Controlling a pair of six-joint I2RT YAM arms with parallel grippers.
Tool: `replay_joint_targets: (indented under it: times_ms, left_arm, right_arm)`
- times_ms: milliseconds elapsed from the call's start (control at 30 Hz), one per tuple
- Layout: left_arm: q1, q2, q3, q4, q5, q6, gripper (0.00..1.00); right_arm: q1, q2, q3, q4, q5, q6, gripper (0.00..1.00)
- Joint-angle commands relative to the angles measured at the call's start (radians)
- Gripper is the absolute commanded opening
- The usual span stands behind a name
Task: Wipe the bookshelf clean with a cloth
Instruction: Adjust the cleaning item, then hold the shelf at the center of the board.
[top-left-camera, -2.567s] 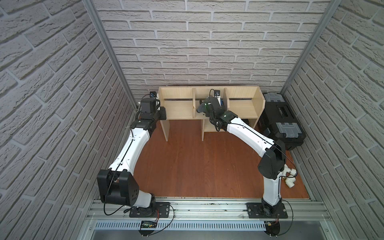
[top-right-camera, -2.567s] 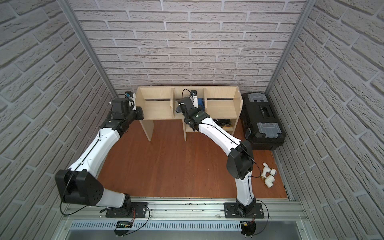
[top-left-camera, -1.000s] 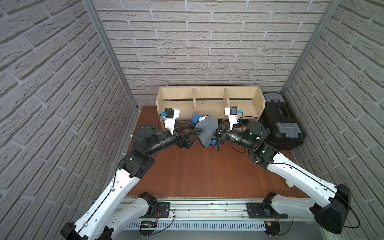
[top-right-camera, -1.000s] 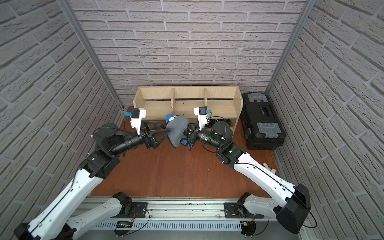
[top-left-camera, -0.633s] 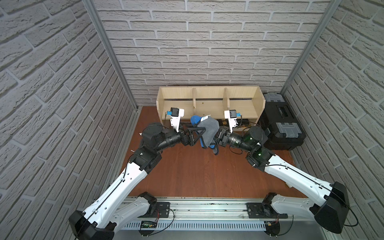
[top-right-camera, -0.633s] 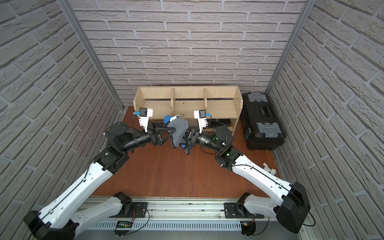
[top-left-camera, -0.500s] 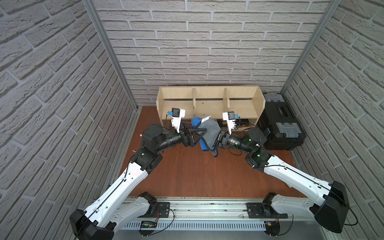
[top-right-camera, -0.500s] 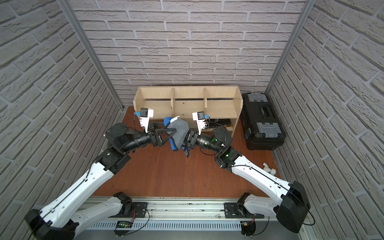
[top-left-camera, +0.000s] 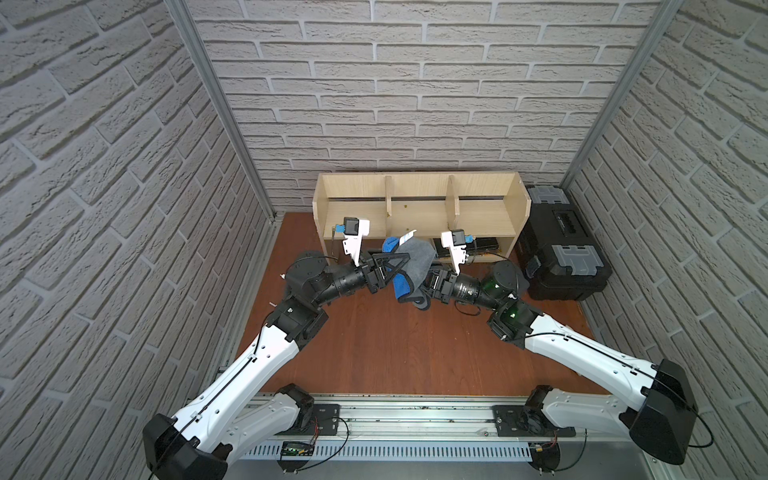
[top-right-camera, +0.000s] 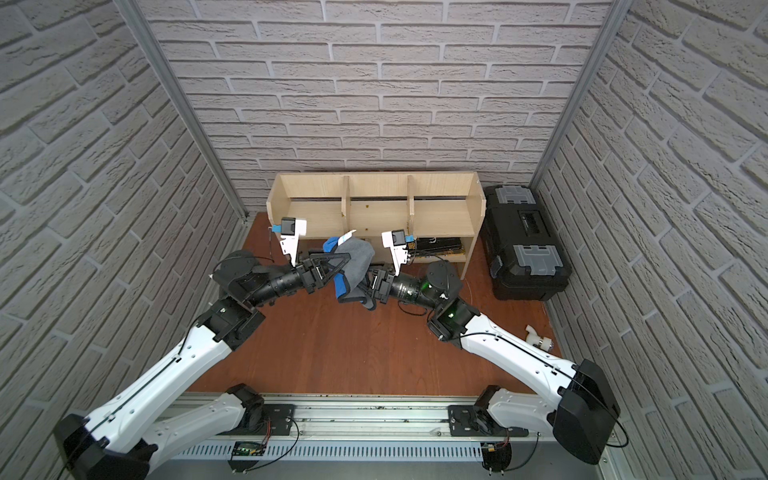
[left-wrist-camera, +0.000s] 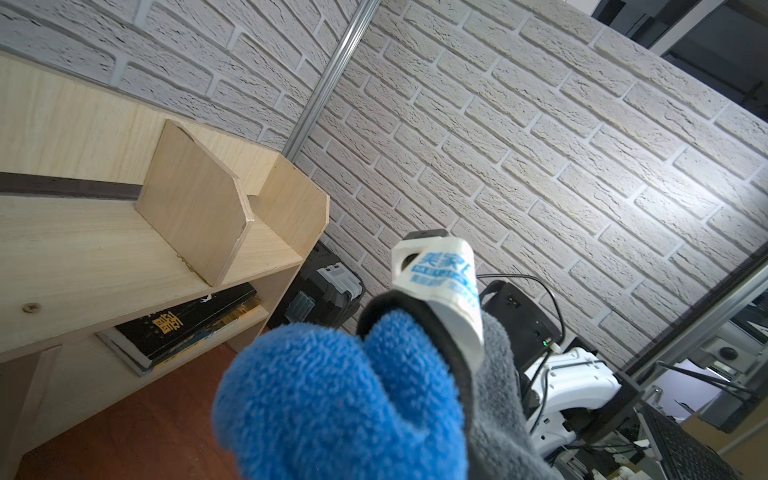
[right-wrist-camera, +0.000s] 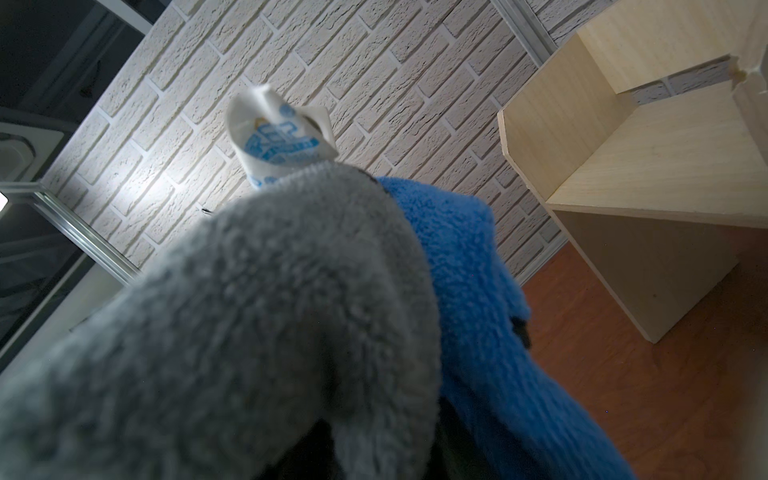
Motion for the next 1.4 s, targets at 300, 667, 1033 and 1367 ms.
replay_joint_targets:
  times_ms: [300,667,1033,1367]
  left_arm:
    - [0.060,-0.068,-0.019,-0.045,-0.169,0.010,0.00]
    - [0.080,-0.012,0.248,-0.405,-0.466,0.352,0.00]
    - [0.142,0.302,0.434,-0.398,-0.679,0.534,0.00]
    - [0.156,0.429,0.382,-0.324,-0.719,0.547,0.00]
  right_arm:
    - [0.010,-0.158,-0.025,-0.210,0.112,-0.168,0.65]
    - [0.006,-0.280,0.225,-1.134,1.003,-0.500,0.79]
    - [-0.299,-0.101,0.524,-1.252,0.895,-0.617,0.91]
    - [-0.438,0.213,0.783,-1.253,1.031,-0.704,0.85]
